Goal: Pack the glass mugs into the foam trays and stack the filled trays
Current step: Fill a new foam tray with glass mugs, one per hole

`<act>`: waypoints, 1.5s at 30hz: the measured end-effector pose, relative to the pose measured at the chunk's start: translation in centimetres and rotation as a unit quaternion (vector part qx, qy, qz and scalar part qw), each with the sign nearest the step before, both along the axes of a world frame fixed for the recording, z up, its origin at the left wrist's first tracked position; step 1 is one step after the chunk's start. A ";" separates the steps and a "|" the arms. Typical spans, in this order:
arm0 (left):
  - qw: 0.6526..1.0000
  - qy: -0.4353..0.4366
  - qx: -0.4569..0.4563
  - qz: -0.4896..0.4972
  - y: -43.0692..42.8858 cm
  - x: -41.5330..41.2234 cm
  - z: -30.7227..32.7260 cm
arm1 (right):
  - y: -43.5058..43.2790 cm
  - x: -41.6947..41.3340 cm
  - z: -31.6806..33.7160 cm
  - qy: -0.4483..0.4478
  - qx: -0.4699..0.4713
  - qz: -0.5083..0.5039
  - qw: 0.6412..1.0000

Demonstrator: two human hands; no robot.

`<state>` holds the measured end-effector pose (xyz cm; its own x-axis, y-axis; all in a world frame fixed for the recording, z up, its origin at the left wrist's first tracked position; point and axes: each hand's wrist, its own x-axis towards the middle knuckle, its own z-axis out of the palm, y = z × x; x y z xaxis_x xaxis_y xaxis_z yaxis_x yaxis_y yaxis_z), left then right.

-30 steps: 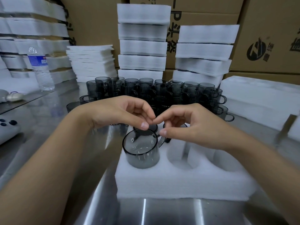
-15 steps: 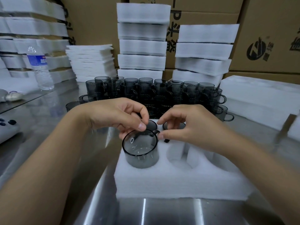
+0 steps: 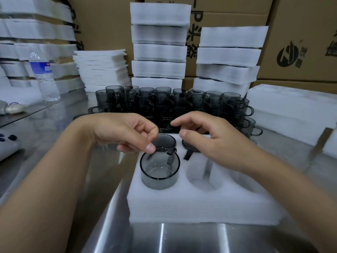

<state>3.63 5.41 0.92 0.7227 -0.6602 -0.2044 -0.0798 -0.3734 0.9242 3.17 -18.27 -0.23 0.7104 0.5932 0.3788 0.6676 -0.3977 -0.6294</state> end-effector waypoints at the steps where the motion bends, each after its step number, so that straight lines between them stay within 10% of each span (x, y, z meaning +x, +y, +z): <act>1: 1.000 0.011 0.014 -0.007 0.3 -0.1 0.1 | 0.0 0.1 0.0 0.005 -0.004 -0.005 1.000; 14: 0.983 0.019 0.182 0.008 0.9 -0.3 0.2 | 0.0 0.9 -0.7 0.061 -0.194 -0.026 0.979; 34: 0.951 0.022 0.304 0.050 0.3 -0.7 0.5 | -0.4 1.2 -0.8 0.060 -0.215 0.000 0.975; 40: 0.966 -0.094 0.185 0.153 0.0 -0.3 0.4 | -0.6 1.4 -0.7 0.055 -0.231 0.025 0.971; 45: 0.907 -0.315 0.047 0.276 -2.7 1.0 -0.9 | -1.7 2.2 1.0 0.143 -0.088 0.033 0.985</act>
<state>4.60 2.67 0.04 0.9307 -0.1632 0.3273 -0.3577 -0.5925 0.7218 5.42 -19.99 0.81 0.7306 0.6806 0.0552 0.5012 -0.4796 -0.7203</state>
